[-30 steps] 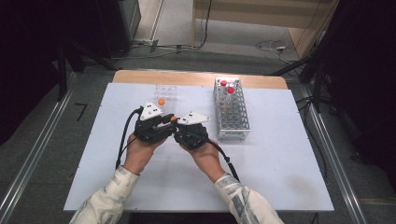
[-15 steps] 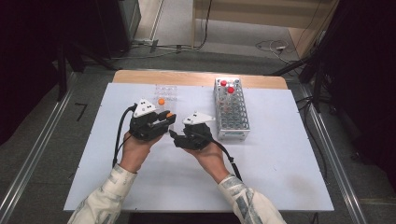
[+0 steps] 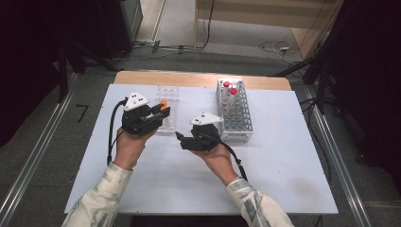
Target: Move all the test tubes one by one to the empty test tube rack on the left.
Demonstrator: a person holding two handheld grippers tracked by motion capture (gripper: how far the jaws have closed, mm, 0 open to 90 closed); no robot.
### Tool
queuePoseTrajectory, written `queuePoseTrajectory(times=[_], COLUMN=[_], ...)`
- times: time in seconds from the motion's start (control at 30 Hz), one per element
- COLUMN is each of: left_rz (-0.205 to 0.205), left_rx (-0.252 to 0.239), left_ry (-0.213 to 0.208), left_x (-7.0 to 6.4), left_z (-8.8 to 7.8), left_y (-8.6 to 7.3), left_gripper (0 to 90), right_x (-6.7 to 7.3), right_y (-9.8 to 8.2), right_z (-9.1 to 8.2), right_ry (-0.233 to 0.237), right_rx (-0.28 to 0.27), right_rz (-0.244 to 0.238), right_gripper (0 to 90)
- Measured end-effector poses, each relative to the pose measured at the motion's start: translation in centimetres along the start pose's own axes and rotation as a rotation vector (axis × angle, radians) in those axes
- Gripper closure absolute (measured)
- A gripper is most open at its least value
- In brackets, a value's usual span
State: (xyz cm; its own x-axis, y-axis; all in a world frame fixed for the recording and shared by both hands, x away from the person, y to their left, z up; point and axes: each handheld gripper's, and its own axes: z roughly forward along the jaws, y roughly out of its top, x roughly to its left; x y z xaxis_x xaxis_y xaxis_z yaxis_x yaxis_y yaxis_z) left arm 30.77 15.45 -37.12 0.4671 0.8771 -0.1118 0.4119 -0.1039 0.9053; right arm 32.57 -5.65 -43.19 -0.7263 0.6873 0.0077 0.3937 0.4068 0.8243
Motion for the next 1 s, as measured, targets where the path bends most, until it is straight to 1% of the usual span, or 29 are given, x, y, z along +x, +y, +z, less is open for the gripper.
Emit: queuePoseTrajectory(times=[0.2,0.43,0.6,0.8,0.87,0.93,1.0], left_rz=[0.002,-0.02,-0.026,-0.028,-0.035,-0.032,-0.038], left_rx=[-0.001,-0.002,-0.001,0.003,0.005,0.015,0.019], left_ry=[0.033,0.07,0.08,0.107,0.107,0.11,0.112], left_x=[0.7,1.8,1.9,2.3,2.4,2.4,2.4], left_z=[0.2,0.8,1.4,2.2,2.4,2.7,3.1], left_y=[1.4,1.9,1.8,1.6,1.5,1.3,0.9], left_gripper=[70.0,70.0,70.0,70.0,70.0,70.0,70.0], right_x=[-0.1,-0.3,-0.6,-0.6,-0.6,-0.6,-0.7], right_y=[0.0,-0.1,-0.2,-0.3,-0.3,-0.3,-0.4], right_z=[-0.1,-0.4,-0.5,-0.7,-0.7,-0.7,-0.7], right_ry=[-0.005,-0.007,-0.011,-0.013,-0.013,-0.012,-0.011], right_rx=[0.003,-0.002,-0.006,-0.005,-0.004,-0.005,-0.006], right_rz=[0.002,0.001,0.009,0.005,0.006,0.01,0.008], right_gripper=[27.5,27.9,28.4,28.6,28.6,28.6,28.6])
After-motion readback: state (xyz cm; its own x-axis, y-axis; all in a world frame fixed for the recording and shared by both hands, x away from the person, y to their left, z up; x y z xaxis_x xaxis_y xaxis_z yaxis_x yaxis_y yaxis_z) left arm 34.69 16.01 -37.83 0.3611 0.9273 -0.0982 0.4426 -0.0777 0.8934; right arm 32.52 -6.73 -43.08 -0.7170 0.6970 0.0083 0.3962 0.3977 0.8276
